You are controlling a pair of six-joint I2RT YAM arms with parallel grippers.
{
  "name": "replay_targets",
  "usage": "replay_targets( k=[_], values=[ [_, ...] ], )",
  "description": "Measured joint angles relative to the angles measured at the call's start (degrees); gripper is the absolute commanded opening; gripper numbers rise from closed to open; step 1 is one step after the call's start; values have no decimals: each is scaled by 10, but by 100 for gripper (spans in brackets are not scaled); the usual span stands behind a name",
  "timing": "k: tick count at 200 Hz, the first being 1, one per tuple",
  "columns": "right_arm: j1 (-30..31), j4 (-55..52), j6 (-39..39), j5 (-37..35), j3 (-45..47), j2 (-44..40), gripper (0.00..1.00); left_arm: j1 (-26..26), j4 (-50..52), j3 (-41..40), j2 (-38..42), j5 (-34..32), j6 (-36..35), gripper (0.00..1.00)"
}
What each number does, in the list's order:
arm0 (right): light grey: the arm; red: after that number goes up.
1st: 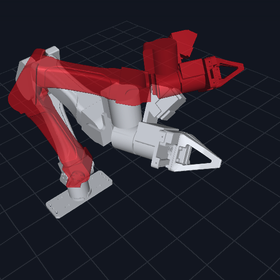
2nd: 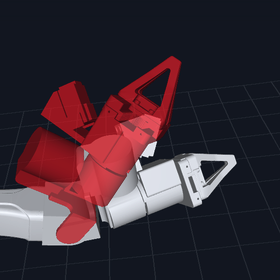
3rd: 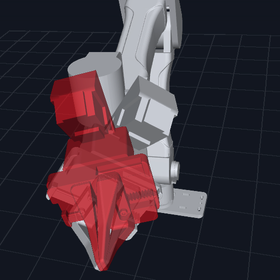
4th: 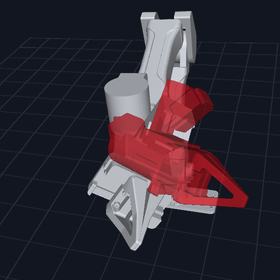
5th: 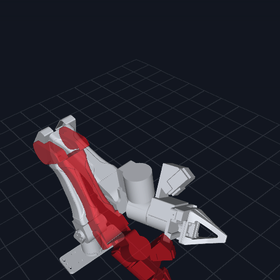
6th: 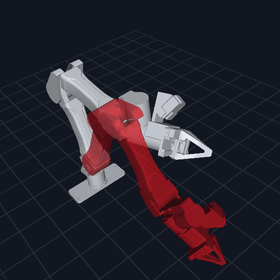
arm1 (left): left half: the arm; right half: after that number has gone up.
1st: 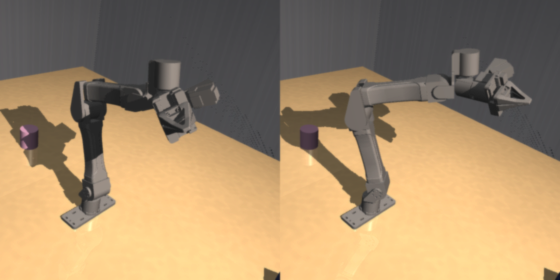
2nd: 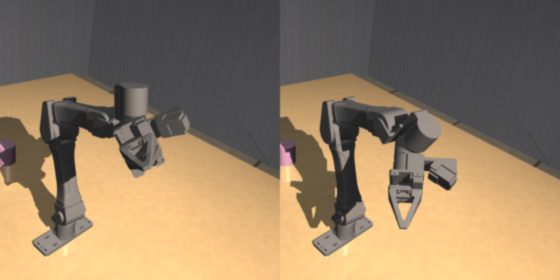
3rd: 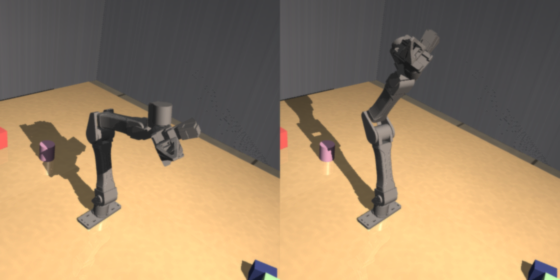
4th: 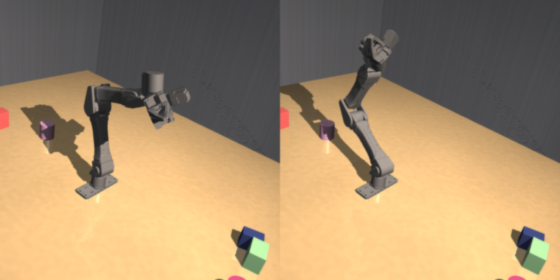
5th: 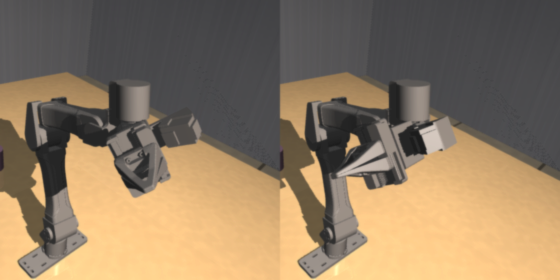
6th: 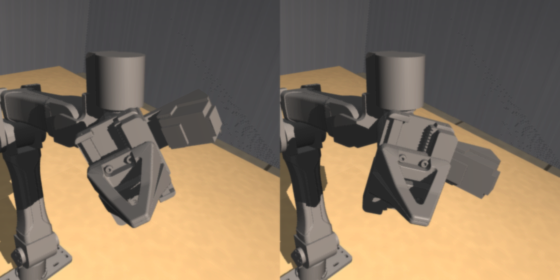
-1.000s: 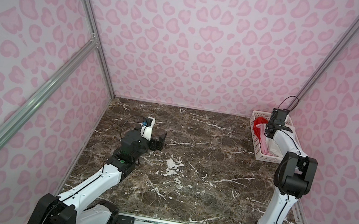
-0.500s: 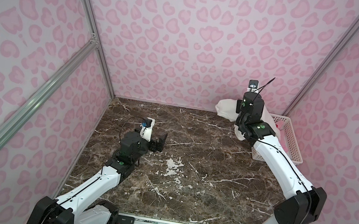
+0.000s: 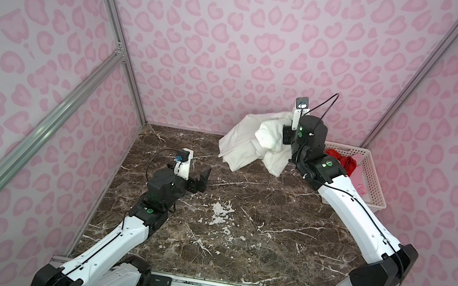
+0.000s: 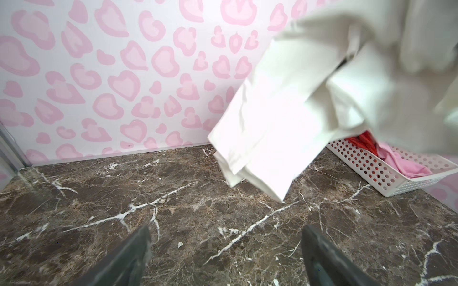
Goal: Fold and stack t-shirts
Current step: Place the T-shirt at the center of the board, then flatten out the T-shirt at the center of the board.
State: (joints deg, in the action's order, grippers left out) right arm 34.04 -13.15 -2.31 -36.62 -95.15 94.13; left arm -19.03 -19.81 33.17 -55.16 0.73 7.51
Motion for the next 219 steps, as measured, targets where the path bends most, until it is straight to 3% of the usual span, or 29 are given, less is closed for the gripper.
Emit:
replay_targets(
  k=[49,94,122,148,178,219],
  values=[
    [-81,-75,112,27,176,-20,40,0,3,1,-35,6,13,96],
    [-84,-85,146,93,204,-44,41,-34,-35,10,-143,29,43,100],
    [-71,-83,156,164,237,-47,40,-59,-46,71,-250,30,45,88],
    [-51,-84,156,188,274,-49,39,-66,-50,139,-360,20,45,74],
    [-49,-84,156,188,303,-70,39,-67,-38,204,-462,13,51,70],
    [-53,-83,153,168,321,-99,39,-68,9,280,-544,1,75,62]
  ],
)
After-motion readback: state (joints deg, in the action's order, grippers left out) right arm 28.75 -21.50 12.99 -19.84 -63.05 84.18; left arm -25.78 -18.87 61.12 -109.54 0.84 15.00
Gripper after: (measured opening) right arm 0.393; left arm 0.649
